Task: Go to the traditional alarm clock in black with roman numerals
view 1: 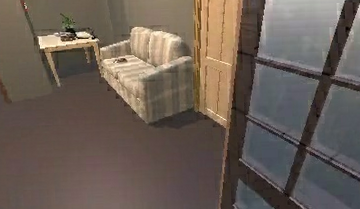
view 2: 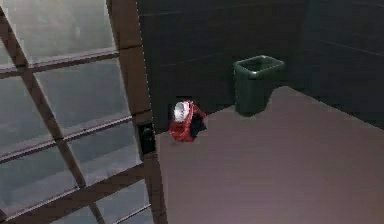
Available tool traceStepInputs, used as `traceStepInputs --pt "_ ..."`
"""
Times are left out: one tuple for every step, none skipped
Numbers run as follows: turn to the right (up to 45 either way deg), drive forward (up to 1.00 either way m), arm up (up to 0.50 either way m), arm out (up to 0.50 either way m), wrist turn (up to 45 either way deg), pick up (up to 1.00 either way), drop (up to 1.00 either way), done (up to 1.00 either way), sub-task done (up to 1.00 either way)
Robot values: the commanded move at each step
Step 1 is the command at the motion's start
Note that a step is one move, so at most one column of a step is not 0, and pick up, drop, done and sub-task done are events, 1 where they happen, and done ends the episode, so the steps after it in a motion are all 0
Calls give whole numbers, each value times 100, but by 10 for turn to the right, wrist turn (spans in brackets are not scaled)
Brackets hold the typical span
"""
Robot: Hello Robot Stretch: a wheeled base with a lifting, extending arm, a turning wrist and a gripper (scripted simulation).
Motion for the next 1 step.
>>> traceStepInputs --pt "0 50 0 0 0 0 0 0 0"
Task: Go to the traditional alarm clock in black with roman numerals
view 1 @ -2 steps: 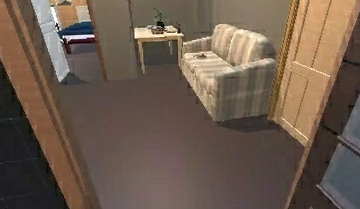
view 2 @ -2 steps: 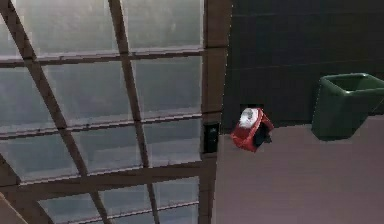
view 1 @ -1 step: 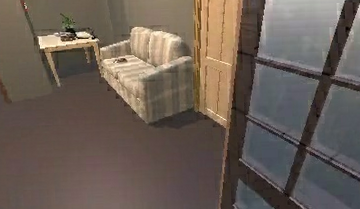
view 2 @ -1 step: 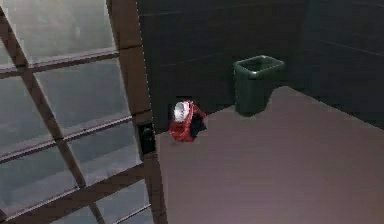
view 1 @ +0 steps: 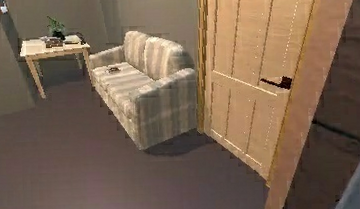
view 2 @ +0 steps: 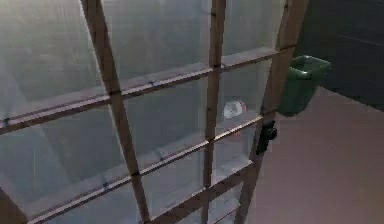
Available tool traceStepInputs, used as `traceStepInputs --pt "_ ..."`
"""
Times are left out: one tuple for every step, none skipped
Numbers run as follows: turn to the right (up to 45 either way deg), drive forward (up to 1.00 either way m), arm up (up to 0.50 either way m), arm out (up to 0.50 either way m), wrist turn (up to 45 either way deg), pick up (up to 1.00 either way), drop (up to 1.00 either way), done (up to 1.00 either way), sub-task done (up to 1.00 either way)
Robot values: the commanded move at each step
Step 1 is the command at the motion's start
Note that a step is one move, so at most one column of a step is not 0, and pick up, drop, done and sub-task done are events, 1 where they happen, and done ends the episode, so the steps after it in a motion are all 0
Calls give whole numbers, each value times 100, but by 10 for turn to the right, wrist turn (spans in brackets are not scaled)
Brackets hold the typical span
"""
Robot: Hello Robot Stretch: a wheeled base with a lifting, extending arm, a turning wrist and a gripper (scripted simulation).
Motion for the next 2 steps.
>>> traceStepInputs --pt "-270 0 0 0 0 0 0 0 0" --pt "0 45 0 0 0 0 0 0 0"
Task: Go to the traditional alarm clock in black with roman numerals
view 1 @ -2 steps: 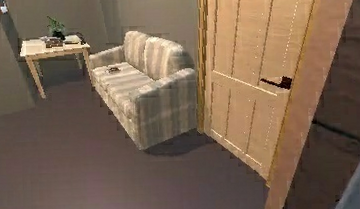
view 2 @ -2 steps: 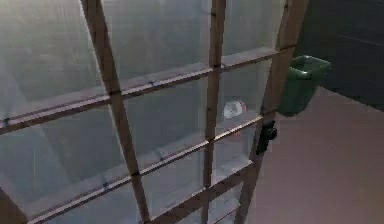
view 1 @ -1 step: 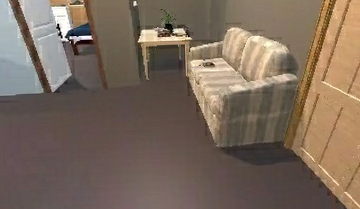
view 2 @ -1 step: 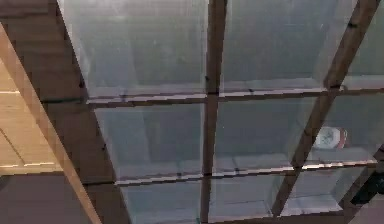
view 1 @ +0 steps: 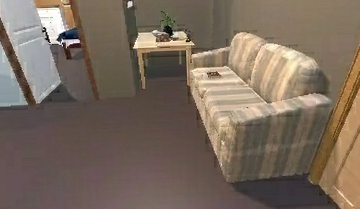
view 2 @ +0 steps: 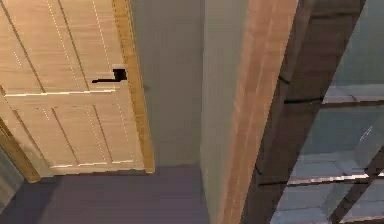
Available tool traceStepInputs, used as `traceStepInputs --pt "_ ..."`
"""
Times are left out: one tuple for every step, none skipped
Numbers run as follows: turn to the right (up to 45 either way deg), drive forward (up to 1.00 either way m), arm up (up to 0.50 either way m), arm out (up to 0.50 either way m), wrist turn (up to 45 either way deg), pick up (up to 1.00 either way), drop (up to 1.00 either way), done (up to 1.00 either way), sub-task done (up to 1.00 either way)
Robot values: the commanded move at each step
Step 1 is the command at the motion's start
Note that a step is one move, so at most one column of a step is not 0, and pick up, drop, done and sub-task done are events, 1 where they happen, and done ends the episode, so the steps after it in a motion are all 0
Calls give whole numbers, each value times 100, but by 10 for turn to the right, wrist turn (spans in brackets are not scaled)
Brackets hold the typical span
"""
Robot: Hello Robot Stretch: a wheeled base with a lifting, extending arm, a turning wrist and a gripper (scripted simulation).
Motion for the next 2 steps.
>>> traceStepInputs --pt "-360 0 0 0 0 0 0 0 0" --pt "0 100 0 0 0 0 0 0 0"
